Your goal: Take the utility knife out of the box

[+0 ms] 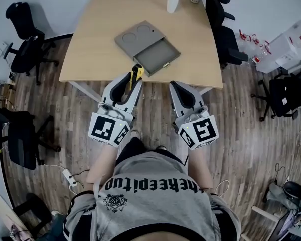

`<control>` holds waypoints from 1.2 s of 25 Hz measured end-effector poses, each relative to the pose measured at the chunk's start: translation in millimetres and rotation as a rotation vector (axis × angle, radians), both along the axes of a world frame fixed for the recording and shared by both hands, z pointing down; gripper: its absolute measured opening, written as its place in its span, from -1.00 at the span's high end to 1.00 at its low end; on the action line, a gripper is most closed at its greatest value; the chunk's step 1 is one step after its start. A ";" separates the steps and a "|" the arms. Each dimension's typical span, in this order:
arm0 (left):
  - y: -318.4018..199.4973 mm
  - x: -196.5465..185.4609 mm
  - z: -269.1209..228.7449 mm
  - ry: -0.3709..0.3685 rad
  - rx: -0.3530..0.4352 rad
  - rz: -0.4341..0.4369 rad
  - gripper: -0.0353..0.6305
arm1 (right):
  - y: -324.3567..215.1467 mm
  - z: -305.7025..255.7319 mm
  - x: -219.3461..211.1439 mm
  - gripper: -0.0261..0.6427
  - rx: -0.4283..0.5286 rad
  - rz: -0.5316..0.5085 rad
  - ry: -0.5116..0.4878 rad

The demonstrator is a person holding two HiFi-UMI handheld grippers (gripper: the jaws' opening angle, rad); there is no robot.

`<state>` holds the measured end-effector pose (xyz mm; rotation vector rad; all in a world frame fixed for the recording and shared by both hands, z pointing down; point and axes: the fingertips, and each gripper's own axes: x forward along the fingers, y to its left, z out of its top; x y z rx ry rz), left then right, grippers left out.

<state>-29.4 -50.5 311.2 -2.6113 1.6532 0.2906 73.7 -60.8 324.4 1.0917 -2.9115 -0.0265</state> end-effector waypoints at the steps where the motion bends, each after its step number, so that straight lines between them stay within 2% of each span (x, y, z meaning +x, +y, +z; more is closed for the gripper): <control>1: 4.5 2.6 -0.9 0.000 0.002 -0.009 0.52 | 3.6 -0.5 2.3 0.90 0.002 -0.010 0.000; 18: 73.6 46.2 -13.1 0.015 0.044 -0.103 0.52 | 61.4 -7.7 44.3 0.90 0.032 -0.092 -0.014; 30: 94.7 62.2 -19.5 0.019 0.064 -0.131 0.52 | 77.7 -7.7 60.7 0.90 0.039 -0.122 -0.033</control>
